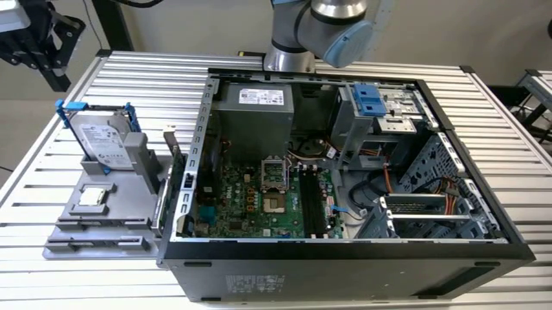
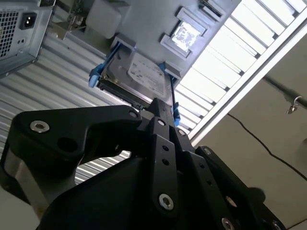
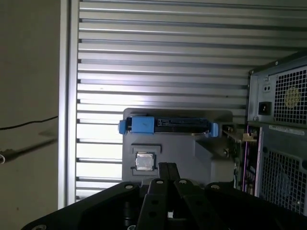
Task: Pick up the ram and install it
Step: 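Reach for the ram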
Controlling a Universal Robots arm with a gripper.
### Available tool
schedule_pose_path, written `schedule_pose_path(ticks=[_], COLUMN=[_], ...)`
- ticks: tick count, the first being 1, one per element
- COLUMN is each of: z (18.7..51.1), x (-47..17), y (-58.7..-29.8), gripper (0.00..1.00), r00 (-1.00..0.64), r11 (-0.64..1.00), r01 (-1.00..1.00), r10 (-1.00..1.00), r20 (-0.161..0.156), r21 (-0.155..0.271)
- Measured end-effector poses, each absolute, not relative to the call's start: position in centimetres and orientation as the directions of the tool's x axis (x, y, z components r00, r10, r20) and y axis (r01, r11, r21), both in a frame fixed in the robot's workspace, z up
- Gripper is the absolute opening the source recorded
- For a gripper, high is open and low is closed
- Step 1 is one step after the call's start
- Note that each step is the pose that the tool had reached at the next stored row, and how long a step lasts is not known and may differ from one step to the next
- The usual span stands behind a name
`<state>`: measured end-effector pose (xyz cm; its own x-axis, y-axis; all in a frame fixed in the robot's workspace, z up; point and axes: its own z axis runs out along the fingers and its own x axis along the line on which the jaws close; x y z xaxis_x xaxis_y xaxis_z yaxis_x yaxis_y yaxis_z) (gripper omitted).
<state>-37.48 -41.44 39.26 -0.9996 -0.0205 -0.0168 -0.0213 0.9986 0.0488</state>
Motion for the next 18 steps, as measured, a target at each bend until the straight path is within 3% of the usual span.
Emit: schedule_pose_path(ticks=[18], z=[39.3], x=[-37.2], y=[-47.2], gripper=[0.00], r00=[-1.000], r11=[0.999], r01=[-0.021], r10=[-0.020], r20=[-0.016], r21=[0.049])
